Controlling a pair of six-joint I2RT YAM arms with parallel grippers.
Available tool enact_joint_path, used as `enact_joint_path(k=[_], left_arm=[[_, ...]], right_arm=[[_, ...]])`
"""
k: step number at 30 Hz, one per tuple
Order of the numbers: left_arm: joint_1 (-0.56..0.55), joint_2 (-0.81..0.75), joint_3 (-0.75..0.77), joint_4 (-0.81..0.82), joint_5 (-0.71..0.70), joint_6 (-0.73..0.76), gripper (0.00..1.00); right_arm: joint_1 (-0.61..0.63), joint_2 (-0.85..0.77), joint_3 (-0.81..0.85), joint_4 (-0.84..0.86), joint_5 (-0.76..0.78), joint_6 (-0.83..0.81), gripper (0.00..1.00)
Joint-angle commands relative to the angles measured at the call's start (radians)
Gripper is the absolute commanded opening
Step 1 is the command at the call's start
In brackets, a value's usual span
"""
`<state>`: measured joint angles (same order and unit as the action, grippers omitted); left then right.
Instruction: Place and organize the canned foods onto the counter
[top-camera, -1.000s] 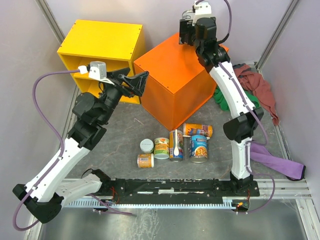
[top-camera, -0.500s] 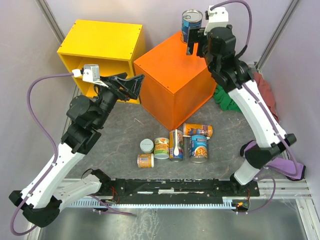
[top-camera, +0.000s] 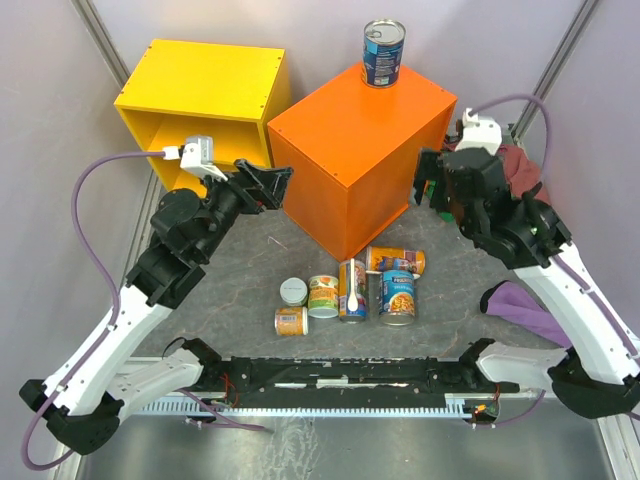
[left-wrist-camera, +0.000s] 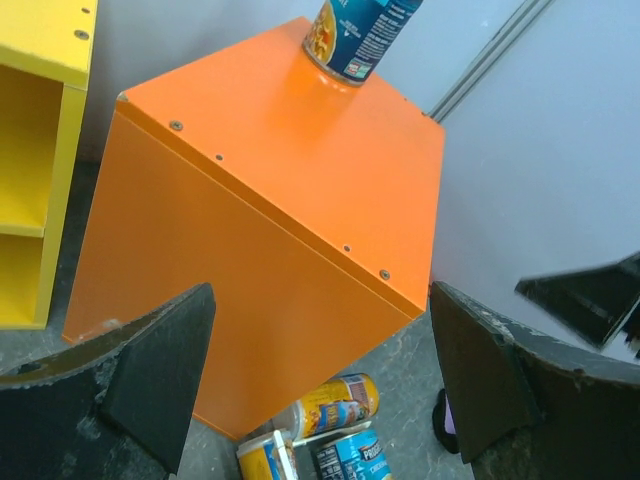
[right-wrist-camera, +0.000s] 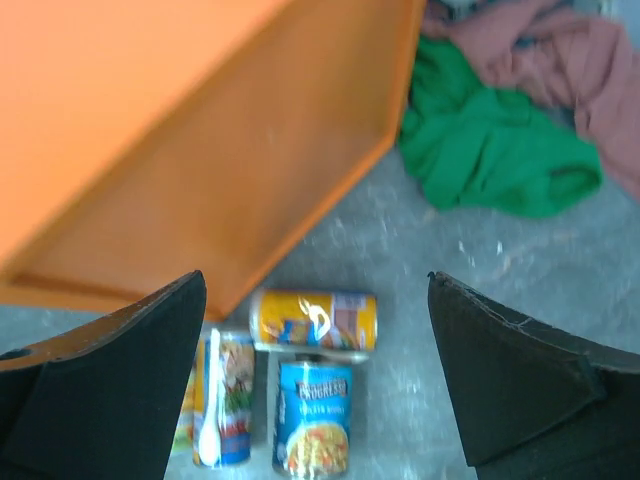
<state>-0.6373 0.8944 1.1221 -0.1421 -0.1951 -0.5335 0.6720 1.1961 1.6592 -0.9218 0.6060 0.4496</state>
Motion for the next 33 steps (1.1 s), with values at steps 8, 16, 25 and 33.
enact_joint_path(k=[8,16,25,33], left_arm=[[-0.004,-0.041,-0.074,-0.027,0.010,-0.089,0.92],[-0.004,-0.061,-0.075,-0.046,0.011,-0.088,0.93],[-0.004,-0.112,-0.064,-0.083,0.045,-0.097,0.93],[-0.004,-0.155,-0.064,-0.107,0.068,-0.108,0.93]], right_arm=[[0.039,-0.199,-0.467,-0.155,-0.134,0.379,0.99],[0.082,-0.174,-0.619,-0.077,-0.226,0.469,0.99],[0.096,-0.127,-0.738,0.033,-0.280,0.507,0.99],[0.098,-0.066,-0.788,0.124,-0.314,0.504,0.99]])
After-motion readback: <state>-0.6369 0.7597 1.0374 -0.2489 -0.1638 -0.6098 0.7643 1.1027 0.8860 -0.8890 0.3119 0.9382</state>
